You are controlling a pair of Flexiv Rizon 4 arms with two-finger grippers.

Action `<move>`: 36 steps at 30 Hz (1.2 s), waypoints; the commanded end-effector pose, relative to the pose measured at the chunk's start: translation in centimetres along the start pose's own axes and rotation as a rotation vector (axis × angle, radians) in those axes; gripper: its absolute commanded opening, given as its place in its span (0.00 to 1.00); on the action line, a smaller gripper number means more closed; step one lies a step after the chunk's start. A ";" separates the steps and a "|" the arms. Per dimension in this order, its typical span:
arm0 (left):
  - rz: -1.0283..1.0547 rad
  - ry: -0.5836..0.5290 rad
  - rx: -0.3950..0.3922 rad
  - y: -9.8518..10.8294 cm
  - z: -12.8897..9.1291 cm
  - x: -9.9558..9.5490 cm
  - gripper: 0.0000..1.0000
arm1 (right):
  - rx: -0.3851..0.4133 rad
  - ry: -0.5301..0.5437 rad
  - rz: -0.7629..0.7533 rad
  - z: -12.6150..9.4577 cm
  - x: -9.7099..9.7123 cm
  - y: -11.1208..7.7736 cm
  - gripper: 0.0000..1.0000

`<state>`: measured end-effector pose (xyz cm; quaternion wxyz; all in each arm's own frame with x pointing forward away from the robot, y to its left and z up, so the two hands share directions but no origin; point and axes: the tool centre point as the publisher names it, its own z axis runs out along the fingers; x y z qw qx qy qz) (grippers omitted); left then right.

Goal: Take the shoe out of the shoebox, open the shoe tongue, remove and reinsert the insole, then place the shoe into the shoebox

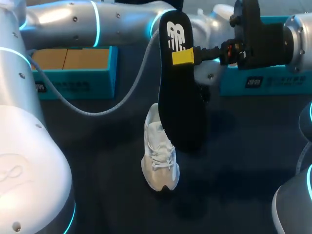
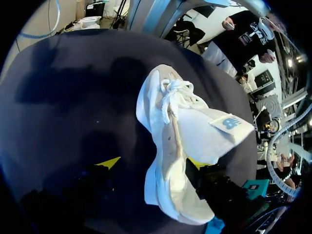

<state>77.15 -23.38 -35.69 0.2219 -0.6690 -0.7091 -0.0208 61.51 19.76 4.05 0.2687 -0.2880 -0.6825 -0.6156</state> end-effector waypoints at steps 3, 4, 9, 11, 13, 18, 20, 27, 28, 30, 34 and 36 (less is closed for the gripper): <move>-0.028 -0.144 -0.003 0.3 -3.7 2.2 1.00 | 0.000 -0.002 0.002 0.4 -0.1 0.0 0.00; -0.030 -0.169 -0.005 0.5 -4.3 2.3 1.00 | 0.000 -0.002 0.002 0.4 -0.1 0.0 0.00; -0.047 -0.254 -0.008 0.7 -6.9 3.0 1.00 | 0.000 -0.002 0.002 0.4 -0.1 0.0 0.00; -0.039 -0.252 -0.017 0.7 -7.2 3.2 1.00 | 0.000 -0.002 0.002 0.4 -0.1 0.0 0.00; -0.039 -0.252 -0.017 0.7 -7.2 3.2 1.00 | 0.000 -0.002 0.002 0.4 -0.1 0.0 0.00; -0.039 -0.252 -0.017 0.7 -7.2 3.2 1.00 | 0.000 -0.002 0.002 0.4 -0.1 0.0 0.00; -0.039 -0.252 -0.017 0.7 -7.2 3.2 1.00 | 0.000 -0.002 0.002 0.4 -0.1 0.0 0.00; -0.053 -0.421 0.042 1.1 -7.3 3.8 1.00 | -0.010 -0.001 0.003 0.1 -0.3 0.3 0.00; -0.050 -0.435 0.058 1.1 -7.5 3.9 1.00 | -0.010 -0.002 0.006 -0.1 -0.4 0.4 0.00; -0.038 -0.528 0.074 1.0 -8.1 4.2 1.00 | -0.014 -0.002 0.014 -0.6 -0.9 0.9 0.00; -0.023 -0.650 0.075 0.7 -9.2 4.8 1.00 | -0.017 -0.008 0.032 -1.6 -1.6 1.6 0.00; -0.015 -0.717 0.069 0.7 -9.7 4.9 1.00 | -0.033 -0.013 0.043 -2.4 -1.9 2.1 0.00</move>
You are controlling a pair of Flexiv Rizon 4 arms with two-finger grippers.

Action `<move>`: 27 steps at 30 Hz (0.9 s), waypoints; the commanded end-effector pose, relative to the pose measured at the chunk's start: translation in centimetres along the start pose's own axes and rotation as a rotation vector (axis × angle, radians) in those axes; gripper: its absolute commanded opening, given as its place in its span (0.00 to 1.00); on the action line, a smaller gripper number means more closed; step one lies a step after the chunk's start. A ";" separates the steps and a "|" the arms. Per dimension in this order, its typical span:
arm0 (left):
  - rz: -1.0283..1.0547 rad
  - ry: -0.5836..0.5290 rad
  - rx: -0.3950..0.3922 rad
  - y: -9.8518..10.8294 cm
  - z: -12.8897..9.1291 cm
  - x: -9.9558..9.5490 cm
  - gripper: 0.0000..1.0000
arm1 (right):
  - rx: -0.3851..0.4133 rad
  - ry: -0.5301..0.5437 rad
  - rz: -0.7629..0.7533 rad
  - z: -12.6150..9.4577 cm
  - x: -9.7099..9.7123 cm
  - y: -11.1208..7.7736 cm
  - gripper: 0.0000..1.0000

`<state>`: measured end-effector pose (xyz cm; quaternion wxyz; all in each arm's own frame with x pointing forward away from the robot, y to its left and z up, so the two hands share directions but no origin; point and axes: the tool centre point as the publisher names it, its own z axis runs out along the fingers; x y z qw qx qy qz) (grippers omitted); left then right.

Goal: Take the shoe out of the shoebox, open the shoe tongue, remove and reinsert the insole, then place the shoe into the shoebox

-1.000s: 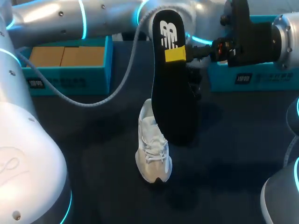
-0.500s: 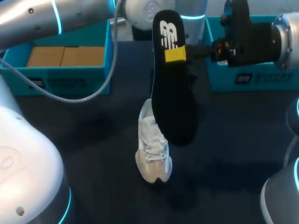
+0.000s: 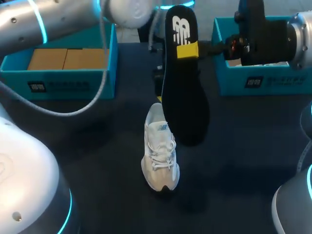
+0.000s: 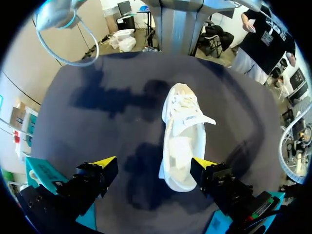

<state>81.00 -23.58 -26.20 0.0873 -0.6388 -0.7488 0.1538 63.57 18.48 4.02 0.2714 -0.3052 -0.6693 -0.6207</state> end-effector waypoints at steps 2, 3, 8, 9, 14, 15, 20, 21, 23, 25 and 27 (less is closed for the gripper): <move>0.038 -0.346 -0.014 -0.7 -1.5 1.7 1.00 | -0.012 -0.006 0.024 -1.6 -0.6 1.2 0.00; 0.039 -0.366 -0.011 -0.8 -1.8 1.7 1.00 | -0.018 -0.010 0.033 -1.8 -0.7 1.3 0.00; 0.071 -0.536 -0.025 -1.3 -3.7 1.6 1.00 | -0.046 -0.026 0.101 -3.3 -1.5 2.4 0.00; 0.073 -0.564 -0.019 -1.4 -4.1 1.5 1.00 | -0.054 -0.028 0.115 -3.6 -1.7 2.7 0.00; 0.089 -0.705 -0.018 -1.8 -5.9 1.3 1.00 | -0.078 -0.015 0.178 -4.9 -2.6 3.7 0.00; 0.098 -0.742 -0.017 -1.9 -6.4 1.2 1.00 | -0.076 -0.020 0.193 -5.1 -2.8 4.0 0.00; 0.129 -0.861 -0.006 -2.6 -7.9 1.0 1.00 | -0.076 -0.011 0.261 -6.0 -3.9 4.6 0.00; 0.140 -0.889 -0.005 -2.8 -8.3 1.0 1.00 | -0.086 -0.008 0.277 -6.1 -4.1 4.8 0.00; 0.151 -0.921 -0.001 -3.2 -8.8 0.9 1.00 | -0.100 -0.001 0.303 -6.5 -4.6 4.9 0.00; 0.167 -0.952 0.001 -3.6 -9.2 0.9 1.00 | -0.116 0.002 0.338 -6.8 -5.2 4.9 0.00; 0.186 -0.988 0.000 -4.0 -9.6 0.9 1.00 | -0.124 0.012 0.363 -6.9 -5.7 4.9 0.00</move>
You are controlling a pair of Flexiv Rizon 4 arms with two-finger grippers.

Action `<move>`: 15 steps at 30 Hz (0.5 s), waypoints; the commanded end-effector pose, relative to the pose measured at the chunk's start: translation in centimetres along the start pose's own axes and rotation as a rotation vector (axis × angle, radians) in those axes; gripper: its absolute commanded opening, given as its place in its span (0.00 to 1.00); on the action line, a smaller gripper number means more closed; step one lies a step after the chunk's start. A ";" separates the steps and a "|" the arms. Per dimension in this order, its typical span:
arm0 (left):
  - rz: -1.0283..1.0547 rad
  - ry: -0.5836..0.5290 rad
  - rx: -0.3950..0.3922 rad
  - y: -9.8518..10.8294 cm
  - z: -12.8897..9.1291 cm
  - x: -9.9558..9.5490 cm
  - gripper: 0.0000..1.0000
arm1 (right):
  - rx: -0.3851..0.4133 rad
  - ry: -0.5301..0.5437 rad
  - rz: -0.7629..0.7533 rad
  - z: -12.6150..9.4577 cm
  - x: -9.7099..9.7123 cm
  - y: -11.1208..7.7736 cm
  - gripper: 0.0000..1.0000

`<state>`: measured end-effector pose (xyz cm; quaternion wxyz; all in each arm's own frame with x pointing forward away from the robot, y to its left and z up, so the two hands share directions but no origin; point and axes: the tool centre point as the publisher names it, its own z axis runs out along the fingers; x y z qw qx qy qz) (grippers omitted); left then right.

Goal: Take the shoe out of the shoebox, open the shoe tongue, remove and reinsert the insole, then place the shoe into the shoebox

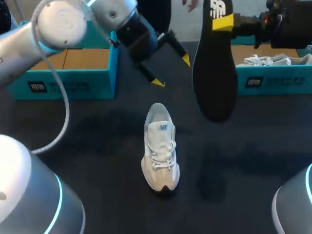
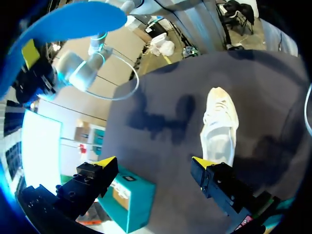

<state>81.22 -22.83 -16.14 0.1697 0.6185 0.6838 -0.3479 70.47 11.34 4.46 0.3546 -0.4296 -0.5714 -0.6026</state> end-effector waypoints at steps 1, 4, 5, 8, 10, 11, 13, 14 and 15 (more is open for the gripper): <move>0.022 -0.356 -0.009 -1.1 -0.6 0.4 1.00 | -0.009 0.016 0.034 0.1 -1.1 0.2 0.00; 0.046 -0.397 -0.010 -1.6 -1.0 0.2 1.00 | -0.020 0.027 0.072 0.0 -1.9 0.4 0.00; 0.055 -0.411 -0.010 -1.7 -1.2 0.1 1.00 | -0.030 0.033 0.085 -0.1 -2.2 0.5 0.00; 0.068 -0.449 -0.009 -2.0 -1.6 -0.1 1.00 | -0.038 0.034 0.130 -0.3 -3.2 0.7 0.00; 0.079 -0.473 -0.010 -2.3 -1.9 -0.3 1.00 | -0.041 0.033 0.158 -0.5 -3.8 0.9 0.00; 0.082 -0.482 -0.010 -2.4 -2.0 -0.4 1.00 | -0.044 0.028 0.167 -0.6 -4.1 1.0 0.00; 0.089 -0.504 -0.004 -2.6 -2.2 -0.5 1.00 | -0.061 0.001 0.144 -0.9 -4.6 1.5 0.00; 0.091 -0.511 -0.002 -2.8 -2.3 -0.6 1.00 | -0.061 0.001 0.144 -0.9 -4.6 1.5 0.00; 0.095 -0.522 -0.001 -2.9 -2.3 -0.7 1.00 | -0.061 0.001 0.144 -0.9 -4.6 1.5 0.00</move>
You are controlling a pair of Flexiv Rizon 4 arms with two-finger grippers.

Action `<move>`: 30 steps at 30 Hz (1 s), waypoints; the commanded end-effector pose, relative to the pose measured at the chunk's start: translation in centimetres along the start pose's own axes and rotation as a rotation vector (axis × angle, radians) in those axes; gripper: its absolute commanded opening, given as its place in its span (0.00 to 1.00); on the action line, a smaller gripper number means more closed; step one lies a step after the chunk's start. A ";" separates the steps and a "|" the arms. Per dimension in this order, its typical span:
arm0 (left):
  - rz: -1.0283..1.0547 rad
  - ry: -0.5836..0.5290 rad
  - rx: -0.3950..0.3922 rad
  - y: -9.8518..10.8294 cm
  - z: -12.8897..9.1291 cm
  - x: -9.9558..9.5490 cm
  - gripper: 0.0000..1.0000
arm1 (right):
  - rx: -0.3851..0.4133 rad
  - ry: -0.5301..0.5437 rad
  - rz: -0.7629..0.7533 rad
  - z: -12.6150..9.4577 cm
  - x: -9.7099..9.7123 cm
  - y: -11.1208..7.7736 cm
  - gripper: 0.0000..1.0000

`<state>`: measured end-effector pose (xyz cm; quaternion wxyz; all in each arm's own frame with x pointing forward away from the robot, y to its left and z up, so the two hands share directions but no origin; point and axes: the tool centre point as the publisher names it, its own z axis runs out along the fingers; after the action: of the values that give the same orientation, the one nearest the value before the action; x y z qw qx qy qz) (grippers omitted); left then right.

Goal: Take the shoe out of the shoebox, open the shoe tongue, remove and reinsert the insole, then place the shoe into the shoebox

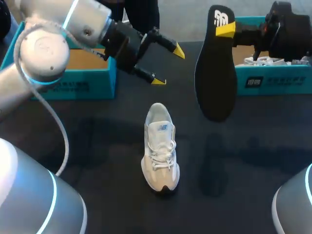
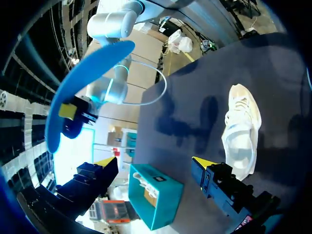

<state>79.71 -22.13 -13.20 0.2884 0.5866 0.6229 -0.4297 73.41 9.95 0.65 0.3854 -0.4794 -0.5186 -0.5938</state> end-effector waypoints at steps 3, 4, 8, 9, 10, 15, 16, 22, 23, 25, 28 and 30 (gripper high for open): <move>0.025 -0.240 -0.009 -1.0 -0.4 0.0 1.00 | 0.002 -0.004 -0.002 0.1 0.1 0.1 0.00; 0.028 -0.250 -0.009 -1.1 -0.5 -0.2 1.00 | 0.002 -0.004 -0.002 0.1 0.1 0.1 0.00; 0.047 -0.283 -0.010 -1.5 -0.7 -0.8 1.00 | 0.002 -0.004 -0.002 0.1 0.1 0.1 0.00; 0.057 -0.290 -0.014 -1.6 -0.8 -0.9 1.00 | 0.002 -0.004 -0.002 0.1 0.1 0.1 0.00; 0.069 -0.293 -0.020 -1.7 -0.8 -1.1 1.00 | 0.002 -0.004 -0.002 0.1 0.1 0.1 0.00; 0.094 -0.303 -0.017 -2.0 -1.0 -1.3 1.00 | -0.019 0.002 0.061 -0.1 -0.2 0.1 0.00; 0.096 -0.304 -0.016 -1.9 -1.0 -1.3 1.00 | -0.017 -0.023 0.108 -0.3 -0.6 0.1 0.00; 0.115 -0.307 -0.020 -2.1 -0.9 -1.3 1.00 | -0.049 -0.068 0.282 -0.8 -3.0 2.2 0.00; 0.117 -0.308 -0.021 -2.2 -0.8 -1.3 1.00 | -0.057 -0.077 0.303 -0.9 -3.4 2.6 0.00; 0.131 -0.314 -0.033 -2.3 -0.6 -1.3 1.00 | -0.066 -0.092 0.336 -1.0 -4.3 3.7 0.00; 0.140 -0.327 -0.035 -2.6 -0.5 -1.4 1.00 | -0.060 -0.121 0.378 -0.8 -5.2 5.4 0.00; 0.144 -0.345 -0.039 -2.8 -0.5 -1.5 1.00 | -0.055 -0.134 0.398 -0.8 -6.0 6.4 0.00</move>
<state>77.83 -22.25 -10.80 0.4227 0.5477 0.5314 -0.4888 78.28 7.30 -3.44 0.4396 -0.6186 -0.4104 -0.5056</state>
